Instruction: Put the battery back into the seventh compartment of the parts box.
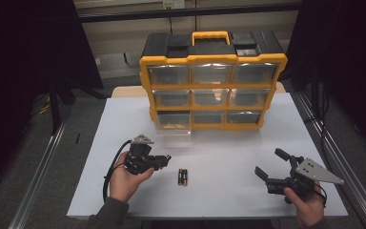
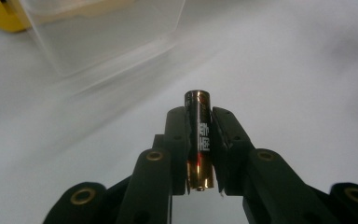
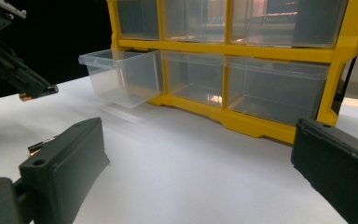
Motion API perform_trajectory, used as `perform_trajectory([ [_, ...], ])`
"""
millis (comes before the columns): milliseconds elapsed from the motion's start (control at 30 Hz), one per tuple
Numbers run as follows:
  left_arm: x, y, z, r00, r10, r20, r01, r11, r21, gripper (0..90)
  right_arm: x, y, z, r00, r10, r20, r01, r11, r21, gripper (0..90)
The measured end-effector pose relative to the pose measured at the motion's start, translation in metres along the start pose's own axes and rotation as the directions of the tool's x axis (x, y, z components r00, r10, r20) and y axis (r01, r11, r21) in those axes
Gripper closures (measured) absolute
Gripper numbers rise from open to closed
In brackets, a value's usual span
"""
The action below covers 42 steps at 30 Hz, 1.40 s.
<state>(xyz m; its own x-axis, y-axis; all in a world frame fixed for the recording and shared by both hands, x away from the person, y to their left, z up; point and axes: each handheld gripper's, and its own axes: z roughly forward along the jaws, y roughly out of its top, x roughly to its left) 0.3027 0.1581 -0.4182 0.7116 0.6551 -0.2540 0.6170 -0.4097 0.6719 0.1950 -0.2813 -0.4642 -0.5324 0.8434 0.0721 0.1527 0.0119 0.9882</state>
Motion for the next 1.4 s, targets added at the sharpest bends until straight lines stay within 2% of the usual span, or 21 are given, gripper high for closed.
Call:
perform_trajectory([
  [133,0.0,0.011,-0.005,0.9999,-0.005,0.009,0.005,0.9999,-0.012,77.5,0.0,0.0,0.0,1.0,0.002,0.005,-0.002,1.0,0.0,2.6],
  [167,0.001,0.013,-0.007,1.0,0.006,0.004,-0.006,0.9999,-0.01,77.5,0.0,0.0,0.0,1.0,0.002,0.006,-0.002,1.0,0.0,2.6],
  [533,-0.002,0.04,-0.024,0.9998,0.02,0.01,-0.019,0.9983,-0.055,77.5,0.0,0.0,0.0,1.0,0.002,-0.001,-0.002,1.0,0.001,2.6],
  [800,-0.003,0.055,-0.027,0.9994,0.024,0.023,-0.022,0.9964,-0.082,77.5,0.0,0.0,0.0,1.0,0.002,-0.001,-0.002,1.0,0.002,2.6],
  [933,-0.002,0.06,-0.027,0.9996,0.019,0.021,-0.017,0.9966,-0.081,77.5,0.0,0.0,0.0,1.0,0.002,-0.001,-0.002,1.0,0.0,2.6],
  [1000,-0.003,0.063,-0.027,0.9994,0.031,0.016,-0.03,0.9974,-0.065,77.5,0.001,0.0,0.001,1.0,0.003,0.0,-0.003,1.0,-0.001,2.6],
  [1267,-0.002,0.075,-0.025,0.9996,0.019,0.022,-0.017,0.9971,-0.075,77.4,0.0,0.0,0.0,1.0,0.001,-0.005,-0.001,1.0,0.002,2.6],
  [1367,-0.001,0.079,-0.025,0.9995,0.03,0.008,-0.03,0.9976,-0.062,77.5,0.0,0.0,0.0,1.0,0.002,-0.005,-0.002,1.0,0.003,2.6],
  [1400,-0.001,0.082,-0.024,0.9996,0.026,0.008,-0.025,0.9971,-0.072,77.5,0.0,0.0,0.0,1.0,0.003,-0.001,-0.003,1.0,0.003,2.6],
])
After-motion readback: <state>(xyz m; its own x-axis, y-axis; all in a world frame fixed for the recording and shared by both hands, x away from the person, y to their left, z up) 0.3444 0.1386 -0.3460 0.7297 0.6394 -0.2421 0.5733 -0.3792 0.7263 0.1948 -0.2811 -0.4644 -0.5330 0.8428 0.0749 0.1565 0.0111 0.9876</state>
